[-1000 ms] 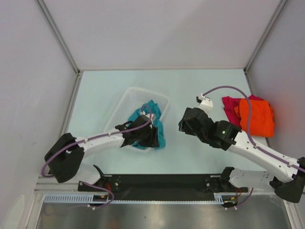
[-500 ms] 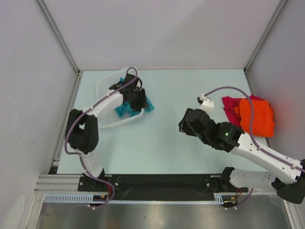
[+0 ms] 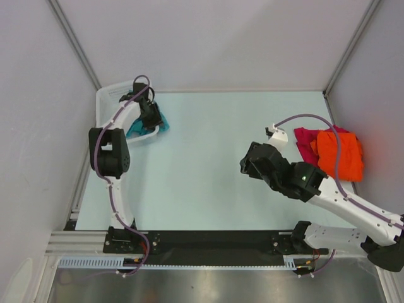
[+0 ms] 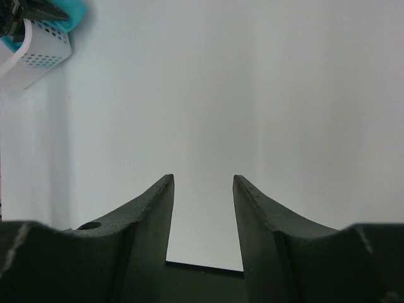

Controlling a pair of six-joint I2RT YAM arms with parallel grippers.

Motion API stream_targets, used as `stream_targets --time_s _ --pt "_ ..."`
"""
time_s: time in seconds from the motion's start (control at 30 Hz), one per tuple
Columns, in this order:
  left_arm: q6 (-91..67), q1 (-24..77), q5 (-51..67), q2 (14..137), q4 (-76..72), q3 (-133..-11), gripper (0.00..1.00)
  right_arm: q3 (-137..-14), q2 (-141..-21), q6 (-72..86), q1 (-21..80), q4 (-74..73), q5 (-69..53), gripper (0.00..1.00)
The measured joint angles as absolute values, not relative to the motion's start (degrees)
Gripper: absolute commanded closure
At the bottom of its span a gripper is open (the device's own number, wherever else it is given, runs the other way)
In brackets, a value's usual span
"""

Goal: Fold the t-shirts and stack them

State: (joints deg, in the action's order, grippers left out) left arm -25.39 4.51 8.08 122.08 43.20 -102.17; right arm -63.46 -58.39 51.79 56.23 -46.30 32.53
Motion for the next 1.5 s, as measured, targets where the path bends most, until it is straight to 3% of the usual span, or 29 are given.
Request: stream_targets --time_s 0.33,0.8,1.2,1.23,1.27,1.33,1.37,1.5 --pt "-23.7 -3.33 8.38 124.6 41.93 -102.0 1.0 -65.49 -59.83 49.82 54.72 -46.61 32.56 0.51" --pt "-21.3 -11.05 14.11 110.34 29.02 -78.87 1.0 -66.15 -63.2 47.81 54.13 -45.15 30.72 0.52" --pt "-19.38 -17.98 18.31 106.37 27.73 -73.49 1.0 -66.15 -58.92 47.97 54.13 -45.65 30.83 0.52" --pt "-19.2 -18.46 18.52 106.15 27.75 -73.23 0.96 -66.15 -58.65 47.97 54.13 -45.6 30.83 0.52" --pt "-18.94 -18.7 19.09 106.1 27.75 -73.19 0.66 -66.15 -58.61 47.97 54.13 -45.6 30.83 0.52" --pt "-18.44 -18.87 19.97 106.26 27.81 -73.3 0.33 -66.15 -58.74 47.97 54.13 -45.56 30.79 0.52" --pt "-18.13 -18.94 20.34 106.43 28.03 -73.54 0.01 -66.15 -58.96 47.94 54.13 -45.54 30.74 0.52" --pt "-22.22 -19.66 21.56 108.55 30.63 -75.79 0.01 -66.15 -59.96 47.94 54.17 -45.15 30.39 0.53"
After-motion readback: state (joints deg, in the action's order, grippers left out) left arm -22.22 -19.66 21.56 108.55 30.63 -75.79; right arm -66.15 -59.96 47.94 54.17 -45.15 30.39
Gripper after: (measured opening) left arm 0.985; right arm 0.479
